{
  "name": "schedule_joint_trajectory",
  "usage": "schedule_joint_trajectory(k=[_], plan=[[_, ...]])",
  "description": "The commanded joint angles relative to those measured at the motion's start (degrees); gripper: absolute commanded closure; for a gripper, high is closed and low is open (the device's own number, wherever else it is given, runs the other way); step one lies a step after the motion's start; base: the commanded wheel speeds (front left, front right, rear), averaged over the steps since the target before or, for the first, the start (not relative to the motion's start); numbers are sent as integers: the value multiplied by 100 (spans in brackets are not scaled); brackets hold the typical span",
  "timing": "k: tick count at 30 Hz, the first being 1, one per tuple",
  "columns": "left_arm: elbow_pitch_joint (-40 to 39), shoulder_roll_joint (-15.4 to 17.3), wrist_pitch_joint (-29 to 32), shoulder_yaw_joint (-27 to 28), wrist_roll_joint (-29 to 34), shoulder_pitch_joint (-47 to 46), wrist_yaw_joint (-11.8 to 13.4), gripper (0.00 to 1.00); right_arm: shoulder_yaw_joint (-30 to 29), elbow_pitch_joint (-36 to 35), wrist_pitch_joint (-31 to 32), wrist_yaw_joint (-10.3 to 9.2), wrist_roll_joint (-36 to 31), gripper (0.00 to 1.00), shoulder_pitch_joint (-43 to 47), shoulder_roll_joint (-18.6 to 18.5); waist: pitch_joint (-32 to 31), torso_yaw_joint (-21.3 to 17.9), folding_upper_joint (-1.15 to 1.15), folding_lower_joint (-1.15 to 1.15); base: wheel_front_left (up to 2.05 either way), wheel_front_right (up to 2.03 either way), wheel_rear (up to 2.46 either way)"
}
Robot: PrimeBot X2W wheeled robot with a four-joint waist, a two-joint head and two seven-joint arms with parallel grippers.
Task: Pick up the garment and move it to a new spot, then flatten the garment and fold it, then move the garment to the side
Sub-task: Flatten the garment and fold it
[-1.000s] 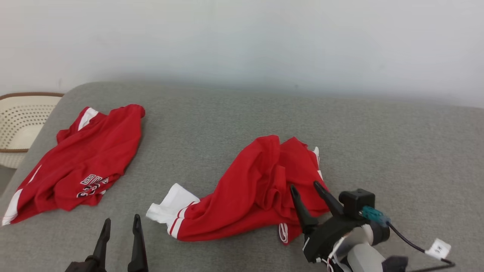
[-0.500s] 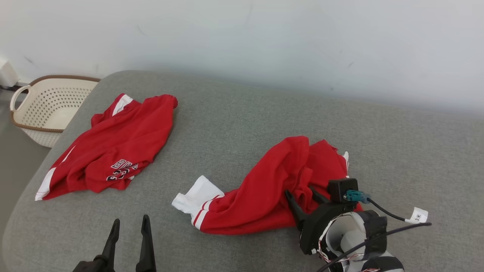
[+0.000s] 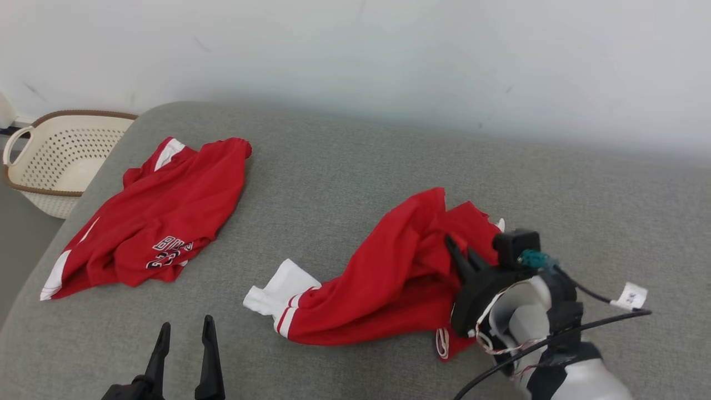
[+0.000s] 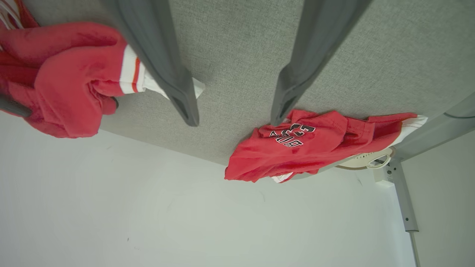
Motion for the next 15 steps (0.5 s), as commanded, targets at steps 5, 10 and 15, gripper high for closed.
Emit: schedule_joint_trajectory(k=[5,10,15], plan=[[-29,0,-27,80,-17,73,21,0,-179,-631,-96,4,-403,100,-237,-451,8,-220,0,0,0,0,0],[-18,2,-27,85,-31,101,23,0,-699,-1917,-93,4,-1083,100,136,-1078,15,-451,0,0,0,0,0],[0,2,-27,92,-41,128,38,0,-1115,-2813,-93,4,-1370,100,618,-1416,-1,-636,0,0,0,0,0]])
